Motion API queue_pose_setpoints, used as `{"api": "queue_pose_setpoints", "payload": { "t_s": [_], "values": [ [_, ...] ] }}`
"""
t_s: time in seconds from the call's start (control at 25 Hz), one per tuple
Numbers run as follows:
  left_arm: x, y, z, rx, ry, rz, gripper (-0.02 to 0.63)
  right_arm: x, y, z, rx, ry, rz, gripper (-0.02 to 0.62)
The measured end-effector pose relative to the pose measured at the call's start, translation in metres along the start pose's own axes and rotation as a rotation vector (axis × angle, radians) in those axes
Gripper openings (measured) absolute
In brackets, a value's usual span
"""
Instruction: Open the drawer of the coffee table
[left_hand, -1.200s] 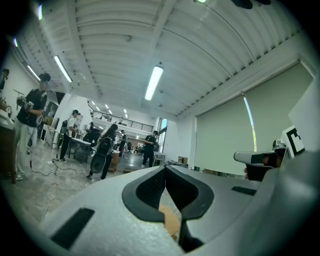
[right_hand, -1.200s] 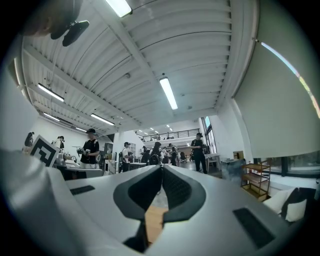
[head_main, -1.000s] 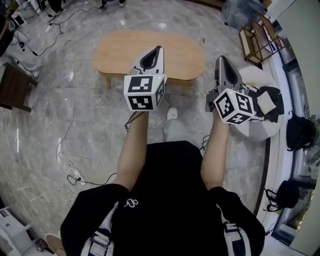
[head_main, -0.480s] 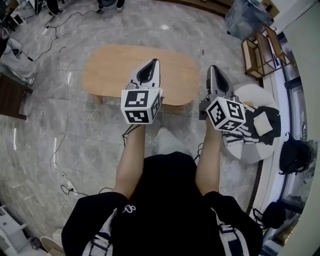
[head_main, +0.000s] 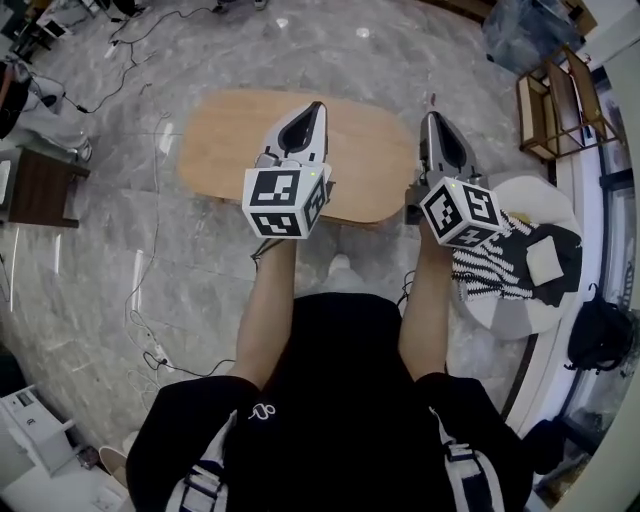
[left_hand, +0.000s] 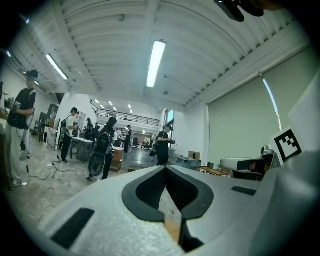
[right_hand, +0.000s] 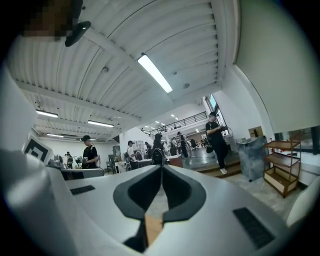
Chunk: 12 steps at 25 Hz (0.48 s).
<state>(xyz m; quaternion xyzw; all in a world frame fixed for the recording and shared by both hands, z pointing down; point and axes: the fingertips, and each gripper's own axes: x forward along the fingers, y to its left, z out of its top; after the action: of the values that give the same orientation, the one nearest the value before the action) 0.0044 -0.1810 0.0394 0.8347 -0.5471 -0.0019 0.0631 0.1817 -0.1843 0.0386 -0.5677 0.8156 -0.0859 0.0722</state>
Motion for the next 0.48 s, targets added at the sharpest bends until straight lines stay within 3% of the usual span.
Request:
{"api": "queue_pose_setpoints", "payload": {
  "t_s": [0.2,0.48],
  "values": [
    [0.022,-0.004,0.011,0.012,-0.008,0.011,0.009,0.016,-0.022,0.014,0.023,-0.01,0.005,0.012],
    [0.03,0.021,-0.003,-0.016,0.009,0.035,0.009,0.041,-0.018,-0.01,0.05,0.038,0.031,0.012]
  ]
}}
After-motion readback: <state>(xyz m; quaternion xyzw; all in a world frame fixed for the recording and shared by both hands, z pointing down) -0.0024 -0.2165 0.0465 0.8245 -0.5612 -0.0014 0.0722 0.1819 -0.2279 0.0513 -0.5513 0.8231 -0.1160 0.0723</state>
